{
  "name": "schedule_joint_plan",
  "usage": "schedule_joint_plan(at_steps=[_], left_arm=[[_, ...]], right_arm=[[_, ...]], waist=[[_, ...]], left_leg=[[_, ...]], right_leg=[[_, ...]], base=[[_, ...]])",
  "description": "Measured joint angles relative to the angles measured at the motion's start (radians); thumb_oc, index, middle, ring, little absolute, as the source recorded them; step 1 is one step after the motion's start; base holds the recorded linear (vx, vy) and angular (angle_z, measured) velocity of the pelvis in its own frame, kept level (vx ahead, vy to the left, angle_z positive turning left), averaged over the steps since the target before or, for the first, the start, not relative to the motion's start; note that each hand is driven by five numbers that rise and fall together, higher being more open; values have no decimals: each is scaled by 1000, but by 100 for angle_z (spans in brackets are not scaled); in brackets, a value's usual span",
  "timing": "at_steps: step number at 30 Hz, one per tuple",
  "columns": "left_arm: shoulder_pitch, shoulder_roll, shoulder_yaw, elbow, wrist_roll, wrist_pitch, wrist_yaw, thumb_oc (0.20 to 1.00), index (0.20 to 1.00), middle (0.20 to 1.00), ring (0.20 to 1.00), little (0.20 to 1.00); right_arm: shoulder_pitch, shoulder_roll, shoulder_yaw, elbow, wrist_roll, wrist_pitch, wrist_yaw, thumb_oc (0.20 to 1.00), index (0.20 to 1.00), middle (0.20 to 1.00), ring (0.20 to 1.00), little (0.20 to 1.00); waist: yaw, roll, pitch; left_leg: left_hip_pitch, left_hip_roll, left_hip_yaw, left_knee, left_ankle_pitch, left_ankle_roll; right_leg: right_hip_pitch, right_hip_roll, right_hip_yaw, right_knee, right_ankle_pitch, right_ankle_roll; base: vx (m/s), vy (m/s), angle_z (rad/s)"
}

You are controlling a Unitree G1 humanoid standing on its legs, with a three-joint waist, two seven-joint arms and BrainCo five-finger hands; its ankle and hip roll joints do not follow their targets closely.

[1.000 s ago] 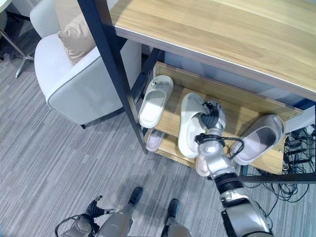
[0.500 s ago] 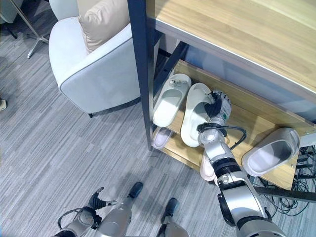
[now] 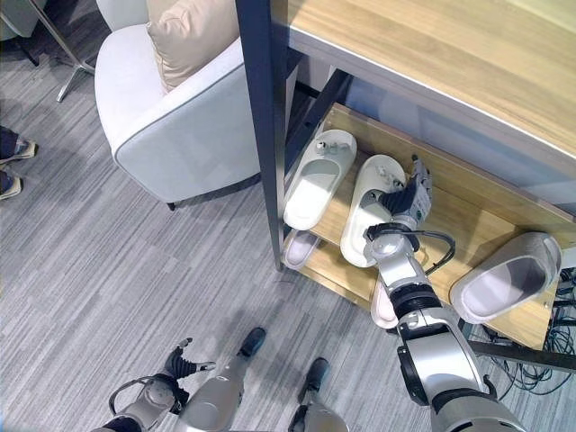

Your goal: Arrange the slippers neatly on the shoe rack.

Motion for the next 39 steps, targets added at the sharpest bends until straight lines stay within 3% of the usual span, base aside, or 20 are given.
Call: schedule_joint_plan(at_steps=[7,11,17,21,22,30,39], left_arm=[[0,-2,4,25,1,5,0,1000,1000,1000,1000,1000],[10,-6,43,47,1,29,-1,1000,1000,1000,1000,1000],[23,-15,49,47,1,44,-1,1000,1000,1000,1000,1000],[44,-26,53,47,1,46,-2,1000,1000,1000,1000,1000],[58,-31,89,46,1,47,-1,1000,1000,1000,1000,1000],[83,-20,88,47,2,64,-9,1000,1000,1000,1000,1000],[82,-19,80,47,1,62,-10,1000,1000,1000,1000,1000]], right_arm=[[26,47,-38,-48,56,-9,-1,1000,1000,1000,1000,1000],[179,119,-92,-222,117,-47,-4,1000,1000,1000,1000,1000],[288,134,-120,-298,129,-54,-20,1000,1000,1000,1000,1000],[380,152,-127,-368,136,-78,-16,1000,1000,1000,1000,1000],[454,153,-125,-448,136,-104,6,1000,1000,1000,1000,1000],[563,170,-48,-483,137,-134,134,1000,1000,1000,1000,1000],[549,196,63,-413,250,-163,247,1000,1000,1000,1000,1000]], waist=[[-5,0,0],[-15,1,-1],[-32,7,-8],[-50,34,-34],[-56,39,-37],[-114,15,-79],[-106,14,-84]], left_leg=[[4,0,-1,0,0,0],[38,-2,0,-3,0,-1],[42,-6,1,-1,3,0],[52,-8,3,-3,4,1],[69,-6,4,-5,4,0],[77,0,30,-5,3,0],[82,1,31,-6,4,1]], right_leg=[[5,0,-2,0,0,0],[38,-3,-2,0,-3,2],[43,-7,0,0,0,6],[53,-14,1,0,0,6],[67,-14,1,0,-1,7],[64,-11,24,0,8,8],[69,-11,25,0,8,7]], base=[[0,0,0],[16,9,0],[0,0,0],[0,0,0],[-3,16,-4],[-2,10,-9],[0,-1,-1]])
